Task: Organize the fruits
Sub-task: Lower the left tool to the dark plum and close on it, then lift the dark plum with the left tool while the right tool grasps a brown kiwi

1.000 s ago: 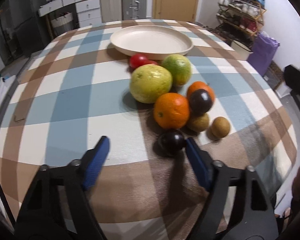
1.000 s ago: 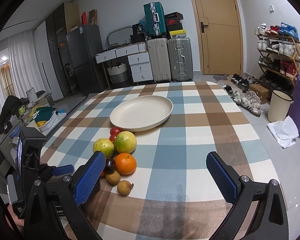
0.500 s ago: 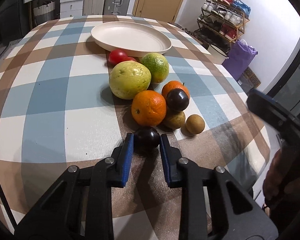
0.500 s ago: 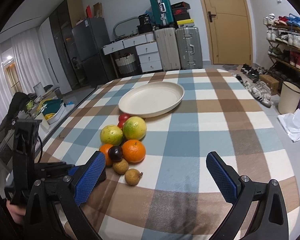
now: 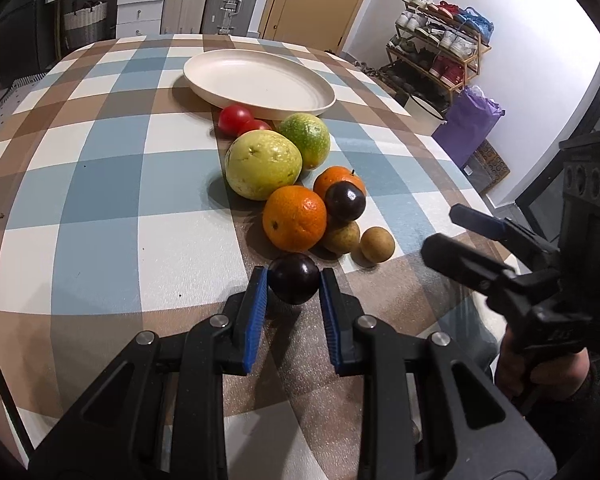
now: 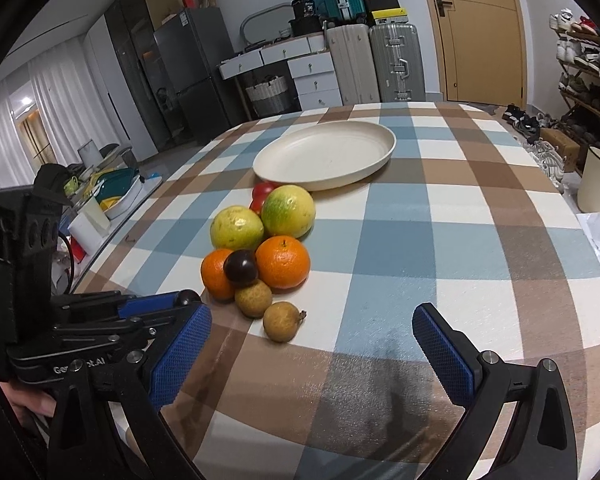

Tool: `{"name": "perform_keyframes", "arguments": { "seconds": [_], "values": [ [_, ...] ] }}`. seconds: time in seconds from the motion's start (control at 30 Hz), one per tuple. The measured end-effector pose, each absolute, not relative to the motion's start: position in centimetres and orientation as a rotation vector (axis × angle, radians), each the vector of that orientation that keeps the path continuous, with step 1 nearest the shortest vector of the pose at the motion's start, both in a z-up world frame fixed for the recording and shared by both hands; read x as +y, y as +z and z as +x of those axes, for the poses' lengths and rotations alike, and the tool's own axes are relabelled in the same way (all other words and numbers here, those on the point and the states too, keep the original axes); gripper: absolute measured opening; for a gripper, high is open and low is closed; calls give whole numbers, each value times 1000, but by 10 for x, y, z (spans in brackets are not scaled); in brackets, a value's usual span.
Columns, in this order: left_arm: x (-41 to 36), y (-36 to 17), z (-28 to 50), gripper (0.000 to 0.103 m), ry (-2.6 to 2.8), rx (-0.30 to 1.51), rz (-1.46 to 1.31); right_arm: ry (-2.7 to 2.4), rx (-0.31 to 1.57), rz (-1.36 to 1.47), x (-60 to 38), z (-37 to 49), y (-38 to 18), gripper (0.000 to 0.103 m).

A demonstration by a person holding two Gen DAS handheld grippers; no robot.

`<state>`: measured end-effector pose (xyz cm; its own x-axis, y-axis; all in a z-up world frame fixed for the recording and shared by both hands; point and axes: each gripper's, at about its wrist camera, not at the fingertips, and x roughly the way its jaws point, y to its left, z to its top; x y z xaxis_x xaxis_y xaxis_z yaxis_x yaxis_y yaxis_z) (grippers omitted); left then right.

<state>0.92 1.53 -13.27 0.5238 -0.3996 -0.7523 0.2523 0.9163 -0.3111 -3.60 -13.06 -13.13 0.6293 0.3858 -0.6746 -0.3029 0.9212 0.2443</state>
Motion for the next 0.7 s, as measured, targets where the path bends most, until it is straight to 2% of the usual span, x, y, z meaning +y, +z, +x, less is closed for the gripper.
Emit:
{"name": "perform_keyframes", "arguments": {
  "seconds": [0.47, 0.57, 0.7],
  "values": [
    [33, -118, -1, 23, -368, 900, -201, 409, 849, 59, -114, -28, -146, 102],
    [37, -115, -2, 23, -350, 891, -207, 416, 860, 64, -113, -26, -149, 95],
    [40, -110, -1, 23, -347, 875, -222, 420, 885, 68, -111, -22, -153, 81]
  ]
}}
